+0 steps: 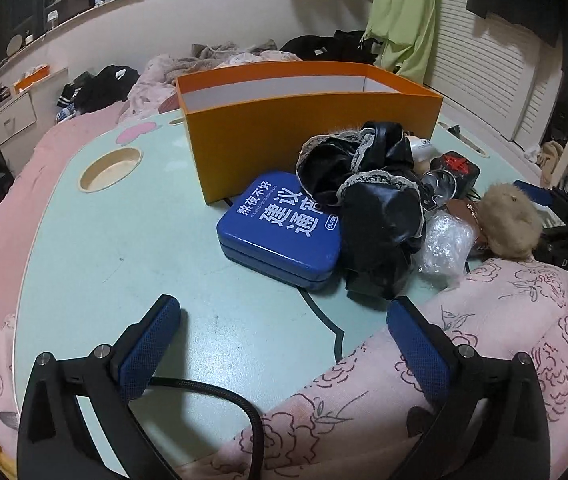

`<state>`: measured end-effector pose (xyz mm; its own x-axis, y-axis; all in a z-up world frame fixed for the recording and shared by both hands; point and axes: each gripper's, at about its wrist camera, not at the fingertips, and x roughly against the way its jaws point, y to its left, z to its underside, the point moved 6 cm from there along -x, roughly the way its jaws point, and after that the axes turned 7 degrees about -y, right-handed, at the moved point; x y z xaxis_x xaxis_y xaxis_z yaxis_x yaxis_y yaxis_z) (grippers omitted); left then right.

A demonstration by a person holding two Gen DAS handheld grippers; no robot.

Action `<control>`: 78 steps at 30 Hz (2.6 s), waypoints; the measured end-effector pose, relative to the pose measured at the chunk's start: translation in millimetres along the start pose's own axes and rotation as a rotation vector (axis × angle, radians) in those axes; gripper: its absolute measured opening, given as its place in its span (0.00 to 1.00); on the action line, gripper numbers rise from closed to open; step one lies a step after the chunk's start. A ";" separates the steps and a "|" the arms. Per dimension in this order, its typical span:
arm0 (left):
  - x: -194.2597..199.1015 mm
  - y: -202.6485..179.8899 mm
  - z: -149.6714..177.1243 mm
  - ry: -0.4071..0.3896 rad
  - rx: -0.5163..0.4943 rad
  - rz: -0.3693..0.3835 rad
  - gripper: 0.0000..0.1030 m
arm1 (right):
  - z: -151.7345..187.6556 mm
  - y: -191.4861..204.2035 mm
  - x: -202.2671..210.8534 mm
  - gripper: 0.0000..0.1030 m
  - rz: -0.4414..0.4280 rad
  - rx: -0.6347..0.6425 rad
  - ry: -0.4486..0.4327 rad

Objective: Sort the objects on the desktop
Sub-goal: 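Move the right gripper over the empty orange box, then withdraw it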

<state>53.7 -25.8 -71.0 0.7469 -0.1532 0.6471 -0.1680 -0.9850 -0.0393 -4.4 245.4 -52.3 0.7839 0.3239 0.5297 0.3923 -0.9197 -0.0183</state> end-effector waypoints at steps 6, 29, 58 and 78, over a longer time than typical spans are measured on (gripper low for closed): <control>1.2 0.3 -4.9 -0.007 0.002 0.000 1.00 | -1.4 -8.0 1.3 1.00 0.051 -0.030 -0.006; 4.7 -0.3 -8.8 -0.023 0.009 0.010 1.00 | -160.3 82.8 -67.0 0.99 -0.100 0.096 0.089; 5.8 0.4 -7.2 -0.031 0.013 0.014 1.00 | -147.3 75.4 -18.1 0.99 -0.148 0.051 -0.038; 6.5 1.4 -7.3 -0.032 0.012 0.015 1.00 | -9.9 10.6 -14.9 1.00 0.014 0.002 0.047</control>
<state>53.6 -27.6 -61.3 0.7647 -0.1698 0.6216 -0.1716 -0.9835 -0.0575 -16.7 228.6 -52.0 0.7662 0.2998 0.5683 0.3823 -0.9236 -0.0283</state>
